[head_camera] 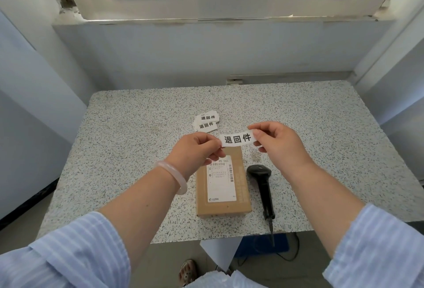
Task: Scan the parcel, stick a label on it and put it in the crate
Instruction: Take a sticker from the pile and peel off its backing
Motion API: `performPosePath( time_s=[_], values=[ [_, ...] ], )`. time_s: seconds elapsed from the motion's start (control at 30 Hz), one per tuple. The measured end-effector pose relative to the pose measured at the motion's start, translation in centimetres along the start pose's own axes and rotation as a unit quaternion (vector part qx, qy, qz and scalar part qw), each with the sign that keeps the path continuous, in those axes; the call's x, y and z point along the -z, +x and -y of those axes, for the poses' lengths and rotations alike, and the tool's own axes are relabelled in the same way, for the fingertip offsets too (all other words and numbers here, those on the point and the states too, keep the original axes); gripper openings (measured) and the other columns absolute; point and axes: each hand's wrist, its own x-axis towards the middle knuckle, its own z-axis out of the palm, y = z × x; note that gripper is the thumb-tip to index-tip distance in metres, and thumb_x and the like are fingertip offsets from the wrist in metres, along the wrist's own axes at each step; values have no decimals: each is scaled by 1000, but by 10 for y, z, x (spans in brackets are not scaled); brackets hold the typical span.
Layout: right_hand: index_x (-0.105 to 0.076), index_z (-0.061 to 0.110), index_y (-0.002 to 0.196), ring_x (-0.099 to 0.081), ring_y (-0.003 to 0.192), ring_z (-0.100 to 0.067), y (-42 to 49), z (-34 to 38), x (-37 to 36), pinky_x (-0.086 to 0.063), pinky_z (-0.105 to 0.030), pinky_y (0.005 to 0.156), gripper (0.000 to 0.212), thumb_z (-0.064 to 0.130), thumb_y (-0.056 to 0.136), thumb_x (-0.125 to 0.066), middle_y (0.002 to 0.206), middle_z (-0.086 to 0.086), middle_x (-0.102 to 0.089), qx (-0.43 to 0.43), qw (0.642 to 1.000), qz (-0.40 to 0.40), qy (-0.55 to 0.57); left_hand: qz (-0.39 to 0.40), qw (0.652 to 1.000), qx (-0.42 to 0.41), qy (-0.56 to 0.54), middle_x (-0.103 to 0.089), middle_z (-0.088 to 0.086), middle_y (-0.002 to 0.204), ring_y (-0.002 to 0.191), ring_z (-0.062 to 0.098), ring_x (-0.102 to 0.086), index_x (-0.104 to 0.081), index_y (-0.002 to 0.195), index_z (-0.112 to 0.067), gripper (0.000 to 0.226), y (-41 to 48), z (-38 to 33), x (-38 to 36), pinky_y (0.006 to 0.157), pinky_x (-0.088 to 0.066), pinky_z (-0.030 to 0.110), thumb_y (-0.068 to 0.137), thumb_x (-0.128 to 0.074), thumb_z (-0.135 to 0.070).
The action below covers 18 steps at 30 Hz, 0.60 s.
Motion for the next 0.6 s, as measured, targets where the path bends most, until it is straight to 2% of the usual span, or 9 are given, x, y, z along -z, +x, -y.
performPosePath(
  time_s=[0.2,0.6],
  values=[
    [-69,23,96,-65,82,-10,-1,3,0,-55,-28,77,13,19,92,-58,93,4,-72,-2,1000,-2,0,-3,1000,6,-1,-76,0,74,71,12,-65,-67,84,-14,9,2,2,0,84,-56,39,88,-62,-9],
    [-69,22,100,-64,82,-7,-5,5,-2,-52,-23,75,14,18,92,-58,92,7,-70,10,1000,3,-13,-6,999,-2,37,-75,0,72,71,12,-64,-70,81,-12,7,3,5,4,85,-57,39,87,-65,-11]
  ],
)
